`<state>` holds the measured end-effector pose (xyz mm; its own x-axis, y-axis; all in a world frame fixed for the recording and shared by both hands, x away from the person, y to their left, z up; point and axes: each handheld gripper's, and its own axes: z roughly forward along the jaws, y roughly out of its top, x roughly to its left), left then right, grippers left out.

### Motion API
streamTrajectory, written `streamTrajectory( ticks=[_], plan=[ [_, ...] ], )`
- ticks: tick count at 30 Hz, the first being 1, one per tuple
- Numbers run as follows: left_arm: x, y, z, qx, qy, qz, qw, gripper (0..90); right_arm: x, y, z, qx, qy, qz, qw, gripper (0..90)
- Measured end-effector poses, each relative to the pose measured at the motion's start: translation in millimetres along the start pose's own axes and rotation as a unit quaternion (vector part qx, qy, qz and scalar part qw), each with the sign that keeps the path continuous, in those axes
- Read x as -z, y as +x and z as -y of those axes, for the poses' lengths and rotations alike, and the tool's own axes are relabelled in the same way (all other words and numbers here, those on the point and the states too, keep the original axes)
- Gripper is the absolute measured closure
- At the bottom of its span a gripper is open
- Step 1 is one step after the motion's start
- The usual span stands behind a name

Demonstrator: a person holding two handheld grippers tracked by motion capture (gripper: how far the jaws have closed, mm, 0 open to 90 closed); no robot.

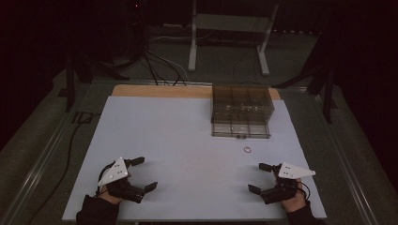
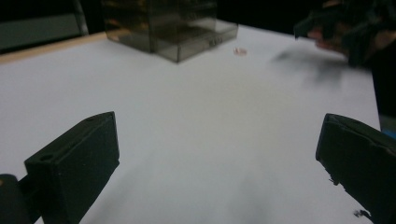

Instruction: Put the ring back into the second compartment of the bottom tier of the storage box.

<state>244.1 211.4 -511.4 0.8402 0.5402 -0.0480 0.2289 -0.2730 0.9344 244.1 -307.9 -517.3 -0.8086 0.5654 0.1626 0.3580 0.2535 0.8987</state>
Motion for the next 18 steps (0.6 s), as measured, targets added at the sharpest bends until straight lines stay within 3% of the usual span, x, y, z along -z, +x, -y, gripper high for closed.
streamTrajectory(
  ticks=[1, 2, 5, 13, 18],
  plan=[
    [0.0, 0.0, 0.0, 0.000, 0.000, 0.000, 1.0000, 0.6, 0.0, 0.0, 0.0, 0.000, 0.000, 0.000, 1.0000, 2.5],
    [-3.5, -1.0, 0.1, -0.005, 0.016, 0.003, 0.9998, 0.6, -4.1, 2.7, -0.1, 0.003, 0.004, -0.005, 1.0000, 1.9],
    [-2.5, -5.9, -2.2, 0.002, 0.003, 0.013, 0.9999, 0.6, -3.4, 4.6, 0.4, 0.008, 0.007, -0.009, 0.9999, 1.9],
    [-4.0, -8.4, -1.2, -0.003, 0.009, 0.014, 0.9999, 0.6, -2.2, 5.0, -0.2, 0.004, 0.017, -0.027, 0.9995, 1.9],
    [-2.0, -10.7, 0.4, -0.003, 0.004, 0.027, 0.9996, 0.6, -9.8, 7.6, -1.2, 0.011, 0.035, -0.040, 0.9986, 2.0]
  ],
)
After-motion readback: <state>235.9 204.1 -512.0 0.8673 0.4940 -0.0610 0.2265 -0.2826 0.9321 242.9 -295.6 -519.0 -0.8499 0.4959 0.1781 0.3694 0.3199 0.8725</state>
